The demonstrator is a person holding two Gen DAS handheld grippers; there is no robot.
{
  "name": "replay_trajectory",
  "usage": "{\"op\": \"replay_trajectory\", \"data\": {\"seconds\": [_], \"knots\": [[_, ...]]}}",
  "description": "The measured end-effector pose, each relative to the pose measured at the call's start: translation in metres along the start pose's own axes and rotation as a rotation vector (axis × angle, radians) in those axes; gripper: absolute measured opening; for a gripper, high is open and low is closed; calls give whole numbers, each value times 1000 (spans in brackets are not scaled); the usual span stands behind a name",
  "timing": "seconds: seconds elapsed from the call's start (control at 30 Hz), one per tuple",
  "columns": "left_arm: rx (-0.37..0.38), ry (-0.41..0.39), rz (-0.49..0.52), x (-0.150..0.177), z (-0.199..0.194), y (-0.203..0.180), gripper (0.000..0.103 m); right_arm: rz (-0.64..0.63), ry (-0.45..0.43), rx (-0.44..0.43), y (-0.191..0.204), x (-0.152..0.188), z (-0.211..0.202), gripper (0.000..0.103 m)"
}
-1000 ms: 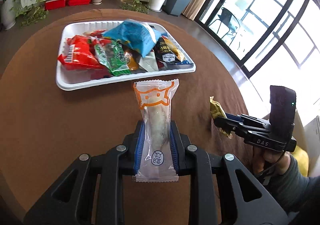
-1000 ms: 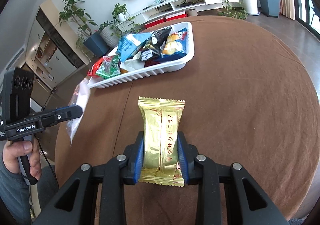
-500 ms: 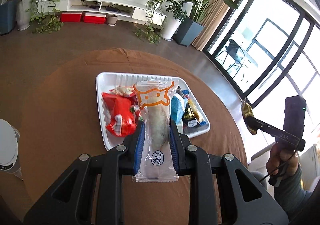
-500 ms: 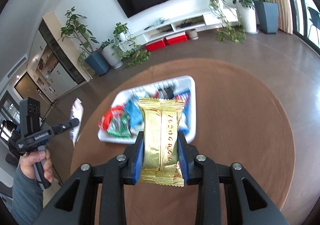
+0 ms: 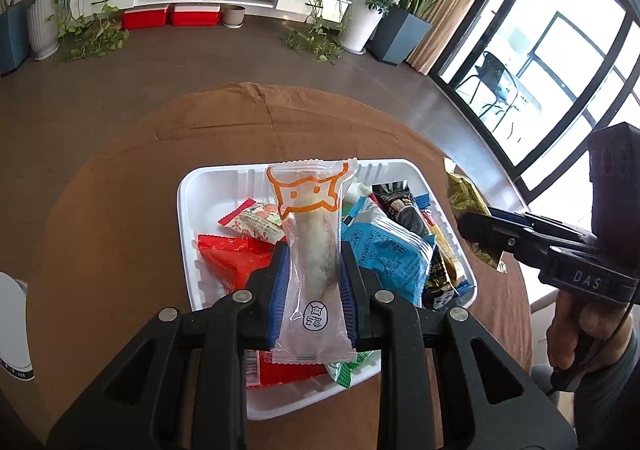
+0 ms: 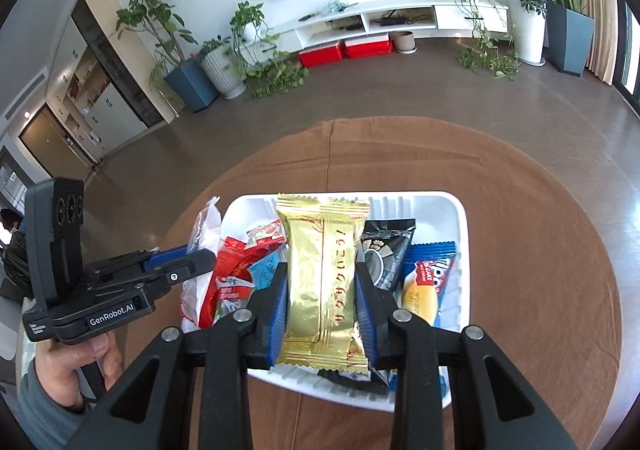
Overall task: Organize snacks
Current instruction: 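Carry the bread roll packet and gold bar over the white tray, then open both tools to drop the packets into the tray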
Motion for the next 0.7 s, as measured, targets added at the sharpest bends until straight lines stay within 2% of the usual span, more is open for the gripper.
{"op": "replay_trajectory", "data": {"seconds": [0.23, 0.37, 0.7], "knots": [[-30, 47, 13, -9, 40, 2, 22, -19, 33, 54, -3, -4, 30, 33], [-36, 52, 15, -4, 53, 1, 22, -36, 57, 97, -7, 0, 44, 33], [-46, 46, 18, -9, 81, 3, 22, -64, 74, 137, -11, 7, 62, 33]]}}
Point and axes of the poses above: each gripper's, at about its wrist camera, not at the fingertips, and z roughly the way its jaws point, y to its left, x to its underside, the point moved 8 cm from there along z, roughly the way its jaws point, and after that the axes turned 5 degrees about y, right-handed, at the moved point
